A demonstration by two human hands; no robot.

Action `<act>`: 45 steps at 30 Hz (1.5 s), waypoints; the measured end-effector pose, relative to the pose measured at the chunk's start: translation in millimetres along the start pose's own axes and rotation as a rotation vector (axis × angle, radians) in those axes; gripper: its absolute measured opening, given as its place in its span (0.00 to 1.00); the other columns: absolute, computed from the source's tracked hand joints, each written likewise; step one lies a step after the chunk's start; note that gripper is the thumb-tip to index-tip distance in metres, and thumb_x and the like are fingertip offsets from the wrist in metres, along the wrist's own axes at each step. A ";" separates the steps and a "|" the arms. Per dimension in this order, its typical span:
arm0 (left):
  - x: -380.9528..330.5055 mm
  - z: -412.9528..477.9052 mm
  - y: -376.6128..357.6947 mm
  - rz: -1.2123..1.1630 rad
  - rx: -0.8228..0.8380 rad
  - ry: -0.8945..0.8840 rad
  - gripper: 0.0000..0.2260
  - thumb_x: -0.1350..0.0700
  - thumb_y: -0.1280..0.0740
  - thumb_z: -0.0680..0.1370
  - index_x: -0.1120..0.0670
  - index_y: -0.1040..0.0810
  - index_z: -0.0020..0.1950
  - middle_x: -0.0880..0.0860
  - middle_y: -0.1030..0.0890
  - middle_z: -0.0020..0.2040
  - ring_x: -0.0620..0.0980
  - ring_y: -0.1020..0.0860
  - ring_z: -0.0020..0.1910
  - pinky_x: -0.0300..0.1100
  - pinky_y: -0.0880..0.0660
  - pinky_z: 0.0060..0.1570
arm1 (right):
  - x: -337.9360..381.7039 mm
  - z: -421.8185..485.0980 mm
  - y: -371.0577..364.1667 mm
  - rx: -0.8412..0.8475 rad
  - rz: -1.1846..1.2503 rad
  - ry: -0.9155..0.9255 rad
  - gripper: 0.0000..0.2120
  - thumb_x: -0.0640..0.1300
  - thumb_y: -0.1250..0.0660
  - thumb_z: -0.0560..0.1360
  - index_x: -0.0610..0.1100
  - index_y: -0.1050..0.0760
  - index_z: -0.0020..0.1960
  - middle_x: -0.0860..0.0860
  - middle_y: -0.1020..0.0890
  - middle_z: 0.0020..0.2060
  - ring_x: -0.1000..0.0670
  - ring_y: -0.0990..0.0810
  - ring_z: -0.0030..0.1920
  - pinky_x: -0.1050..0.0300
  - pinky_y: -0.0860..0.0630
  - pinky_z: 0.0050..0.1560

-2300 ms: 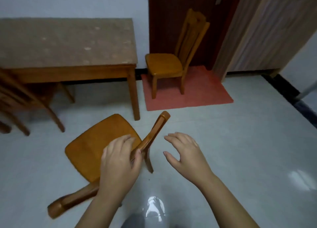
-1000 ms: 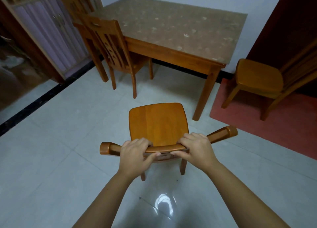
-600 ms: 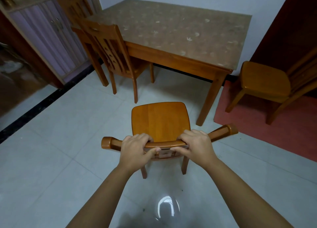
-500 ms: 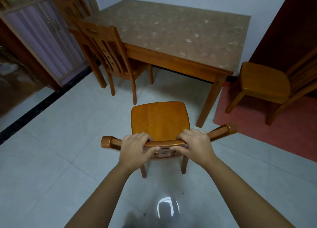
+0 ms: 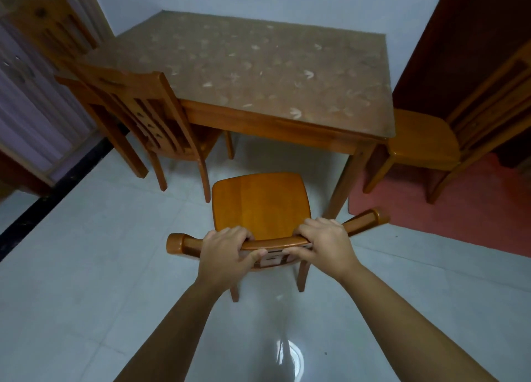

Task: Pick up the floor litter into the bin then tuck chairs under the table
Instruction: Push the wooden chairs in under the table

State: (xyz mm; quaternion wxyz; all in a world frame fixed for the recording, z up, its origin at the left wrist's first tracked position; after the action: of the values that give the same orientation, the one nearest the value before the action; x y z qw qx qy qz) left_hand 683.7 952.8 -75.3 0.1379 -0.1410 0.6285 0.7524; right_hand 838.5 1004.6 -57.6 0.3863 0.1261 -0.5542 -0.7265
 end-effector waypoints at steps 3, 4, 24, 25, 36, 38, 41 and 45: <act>20.0 24.9 4.6 -0.005 -0.004 -0.045 0.23 0.32 0.49 0.70 0.48 0.25 0.44 0.41 0.28 0.38 0.42 0.30 0.37 0.41 0.39 0.41 | 0.2 26.0 -10.6 -0.003 -0.010 -0.021 0.23 0.66 0.44 0.70 0.48 0.23 0.39 0.53 0.22 0.32 0.51 0.25 0.32 0.60 0.35 0.34; 26.2 33.1 5.5 -0.003 -0.003 -0.056 0.23 0.32 0.50 0.70 0.47 0.25 0.44 0.41 0.28 0.38 0.42 0.30 0.37 0.41 0.39 0.42 | -0.1 34.8 -14.0 -0.004 -0.010 -0.025 0.23 0.66 0.43 0.70 0.48 0.23 0.39 0.53 0.22 0.32 0.51 0.25 0.32 0.60 0.36 0.34; 134.2 222.6 19.8 0.006 -0.064 -0.242 0.25 0.31 0.50 0.74 0.49 0.26 0.39 0.42 0.30 0.33 0.43 0.31 0.30 0.41 0.36 0.36 | -48.1 218.2 -77.4 -0.076 -0.017 -0.119 0.24 0.66 0.45 0.70 0.47 0.23 0.37 0.53 0.24 0.29 0.51 0.28 0.30 0.56 0.31 0.31; 138.5 230.6 21.1 0.001 -0.069 -0.242 0.25 0.31 0.50 0.74 0.49 0.26 0.39 0.41 0.30 0.33 0.43 0.31 0.30 0.41 0.36 0.35 | -50.1 226.0 -79.3 -0.086 -0.021 -0.120 0.24 0.66 0.45 0.70 0.47 0.23 0.36 0.53 0.24 0.29 0.52 0.28 0.30 0.56 0.31 0.30; 180.5 296.6 27.6 -0.054 -0.081 -0.337 0.25 0.32 0.47 0.74 0.51 0.24 0.41 0.46 0.24 0.34 0.44 0.27 0.31 0.43 0.31 0.33 | -61.3 291.5 -99.8 -0.140 -0.048 -0.150 0.21 0.64 0.41 0.68 0.47 0.26 0.33 0.53 0.26 0.28 0.51 0.29 0.29 0.59 0.35 0.29; 187.6 308.6 28.9 -0.052 -0.087 -0.358 0.23 0.34 0.45 0.74 0.52 0.24 0.41 0.46 0.24 0.34 0.45 0.28 0.31 0.43 0.30 0.33 | -63.0 302.3 -102.8 -0.157 -0.050 -0.156 0.21 0.64 0.41 0.68 0.46 0.26 0.33 0.52 0.26 0.28 0.51 0.29 0.29 0.58 0.34 0.29; 198.6 328.1 33.2 -0.049 -0.094 -0.387 0.21 0.35 0.42 0.73 0.51 0.24 0.41 0.46 0.24 0.33 0.45 0.27 0.30 0.42 0.31 0.32 | -64.3 319.7 -108.7 -0.189 -0.059 -0.168 0.21 0.64 0.40 0.68 0.46 0.26 0.33 0.52 0.26 0.28 0.50 0.29 0.28 0.57 0.34 0.28; 214.2 353.1 38.2 -0.039 -0.095 -0.422 0.22 0.34 0.43 0.72 0.52 0.24 0.41 0.46 0.23 0.33 0.46 0.26 0.30 0.42 0.32 0.33 | -66.9 344.6 -120.1 -0.186 -0.065 -0.205 0.22 0.64 0.40 0.69 0.45 0.26 0.33 0.51 0.25 0.28 0.49 0.28 0.29 0.56 0.33 0.28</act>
State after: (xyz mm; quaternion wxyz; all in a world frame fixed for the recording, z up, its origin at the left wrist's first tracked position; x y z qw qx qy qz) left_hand 457.7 1300.4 -63.2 0.2743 0.0009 0.5468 0.7911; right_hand 622.0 1305.9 -60.4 0.3143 0.0327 -0.5165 -0.7959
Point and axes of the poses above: each hand's wrist, its own z-axis towards the middle knuckle, its own y-axis out of the back of the hand, x = y × z, the point moved 9 cm from there along z, towards the middle knuckle
